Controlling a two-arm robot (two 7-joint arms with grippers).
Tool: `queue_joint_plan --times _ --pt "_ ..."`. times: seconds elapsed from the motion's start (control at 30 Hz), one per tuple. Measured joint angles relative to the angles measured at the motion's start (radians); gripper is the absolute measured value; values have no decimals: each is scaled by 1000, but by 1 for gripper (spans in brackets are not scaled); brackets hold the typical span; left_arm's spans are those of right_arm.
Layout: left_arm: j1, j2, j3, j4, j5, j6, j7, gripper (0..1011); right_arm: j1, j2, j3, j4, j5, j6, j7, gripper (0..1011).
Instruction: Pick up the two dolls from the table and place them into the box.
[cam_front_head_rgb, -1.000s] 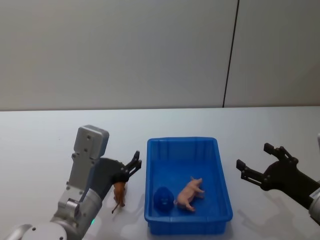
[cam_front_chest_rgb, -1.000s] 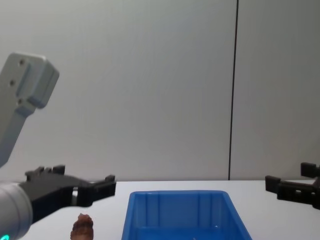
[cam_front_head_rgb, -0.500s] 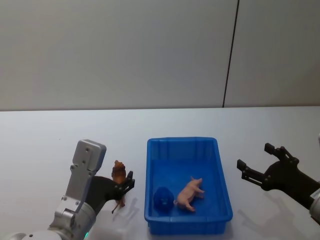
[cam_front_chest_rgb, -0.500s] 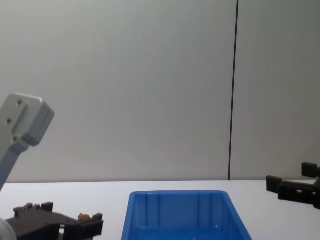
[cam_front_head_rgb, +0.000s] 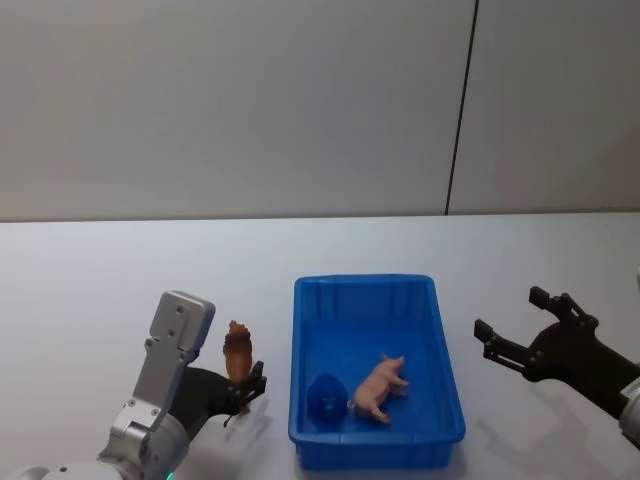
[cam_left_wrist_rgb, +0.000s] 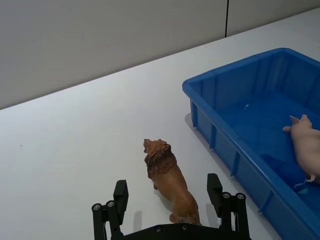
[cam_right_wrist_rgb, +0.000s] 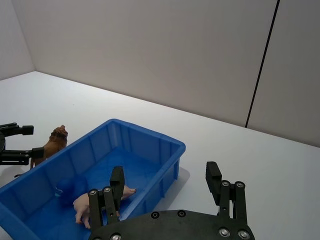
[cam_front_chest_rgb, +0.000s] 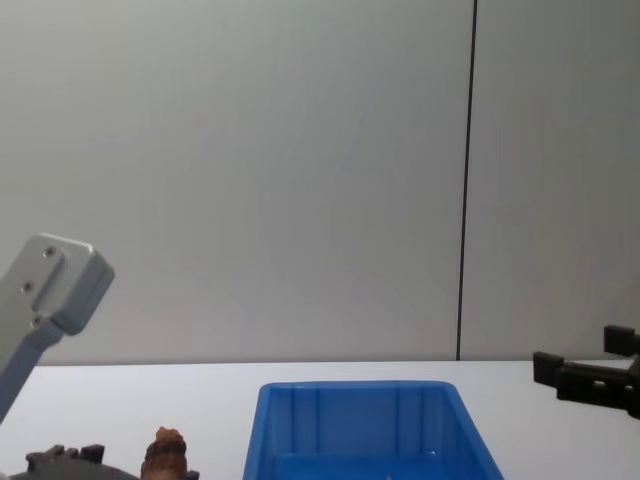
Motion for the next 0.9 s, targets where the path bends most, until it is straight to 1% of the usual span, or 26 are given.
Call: queue_joint_plan --times 0.4,0.53,0.6,0.63,0.67,0.7,0.77,0.8,0.83,0.9 --pt "-18 -15 -2 57 13 17 -49 1001 0 0 0 0 0 0 0 1001" --pt "-23 -20 -3 78 18 18 -65 935 0 0 0 0 0 0 0 1001" --pt "-25 -22 -4 87 20 17 -72 872 0 0 0 0 0 0 0 1001" --pt "-25 -23 -4 92 22 15 -77 858 0 0 0 0 0 0 0 1001" --pt "-25 -23 -4 92 22 15 -77 808 0 0 0 0 0 0 0 1001" --pt "-25 -23 -5 95 22 13 -79 808 0 0 0 0 0 0 0 1001" --pt "-25 -24 -5 102 23 8 -86 729 0 0 0 0 0 0 0 1001" --pt "-25 -24 -6 105 24 4 -89 729 0 0 0 0 0 0 0 1001" --pt "-25 -24 -6 108 24 2 -91 674 0 0 0 0 0 0 0 1001" --pt "-25 -25 -7 113 24 -4 -95 618 0 0 0 0 0 0 0 1001"
